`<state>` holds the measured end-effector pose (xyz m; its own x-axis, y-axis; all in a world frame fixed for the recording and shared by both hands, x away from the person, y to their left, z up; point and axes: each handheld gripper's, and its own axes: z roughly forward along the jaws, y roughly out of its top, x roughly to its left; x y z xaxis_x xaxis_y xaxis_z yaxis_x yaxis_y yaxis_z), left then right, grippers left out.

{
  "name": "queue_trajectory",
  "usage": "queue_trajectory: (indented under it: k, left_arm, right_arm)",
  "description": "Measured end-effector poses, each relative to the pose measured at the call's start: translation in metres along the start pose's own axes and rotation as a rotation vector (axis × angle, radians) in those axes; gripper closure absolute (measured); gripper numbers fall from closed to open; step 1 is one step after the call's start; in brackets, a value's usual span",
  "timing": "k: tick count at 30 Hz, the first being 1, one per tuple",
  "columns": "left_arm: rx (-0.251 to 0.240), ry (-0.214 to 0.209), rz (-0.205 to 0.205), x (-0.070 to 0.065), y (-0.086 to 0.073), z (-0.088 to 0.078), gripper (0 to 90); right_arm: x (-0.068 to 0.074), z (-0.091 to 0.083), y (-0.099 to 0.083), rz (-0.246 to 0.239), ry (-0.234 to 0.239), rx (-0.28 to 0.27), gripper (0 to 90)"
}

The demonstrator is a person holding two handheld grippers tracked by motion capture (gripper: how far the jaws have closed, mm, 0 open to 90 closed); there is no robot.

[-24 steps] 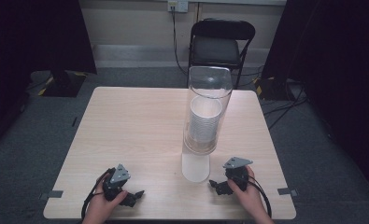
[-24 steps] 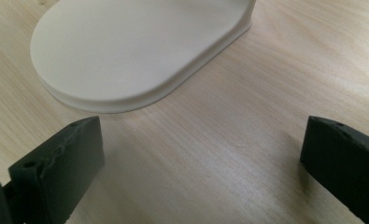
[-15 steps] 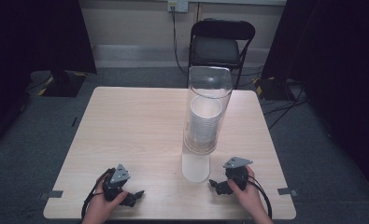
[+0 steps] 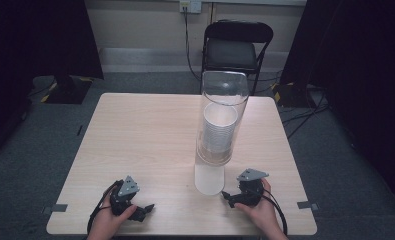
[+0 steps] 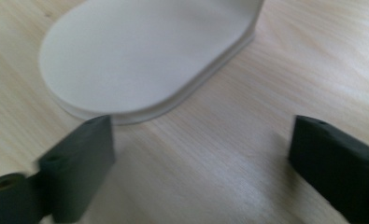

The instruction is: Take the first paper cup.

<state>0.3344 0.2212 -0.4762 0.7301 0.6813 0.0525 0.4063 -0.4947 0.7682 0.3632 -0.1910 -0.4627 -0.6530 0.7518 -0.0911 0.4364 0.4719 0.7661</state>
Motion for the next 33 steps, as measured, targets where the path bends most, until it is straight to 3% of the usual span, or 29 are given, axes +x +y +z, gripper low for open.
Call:
queue_trajectory:
  k: [2, 4, 5, 6, 8, 10, 13, 19, 33]
  left_arm:
    - [0.0, 0.0, 0.001, 0.0, 0.0, 0.0, 0.0]
    - [0.001, 0.0, 0.001, 0.0, 0.0, 0.0, 0.0]
    - [0.001, 0.0, 0.001, 0.0, 0.0, 0.0, 0.0]
    - [0.0, 0.0, 0.001, 0.0, 0.0, 0.0, 0.0]
    - [0.0, 0.0, 0.001, 0.0, 0.0, 0.0, 0.0]
    - [0.0, 0.0, 0.001, 0.0, 0.0, 0.0, 0.0]
    - [0.001, 0.0, 0.0, 0.0, 0.0, 0.0, 0.0]
    - [0.0, 0.0, 0.0, 0.0, 0.0, 0.0, 0.0]
    - [0.001, 0.0, 0.001, 0.0, 0.0, 0.0, 0.0]
  right_arm:
    - [0.002, -0.001, 0.004, -0.013, -0.008, 0.004, 12.9]
    - [0.005, -0.002, 0.006, -0.033, 0.006, -0.01, 16.9]
    - [0.005, -0.002, 0.006, -0.033, 0.006, -0.01, 16.9]
    - [0.008, -0.003, 0.01, -0.046, 0.036, -0.029, 13.1]
    - [0.012, -0.005, 0.013, -0.057, 0.04, -0.042, 15.3]
    - [0.014, -0.005, 0.014, -0.057, 0.044, -0.052, 13.7]
    - [0.022, -0.007, 0.023, -0.051, 0.089, -0.095, 14.3]
    - [0.028, -0.009, 0.036, -0.059, 0.114, -0.148, 14.4]
    - [0.019, -0.018, 0.061, -0.047, 0.121, -0.252, 14.4]
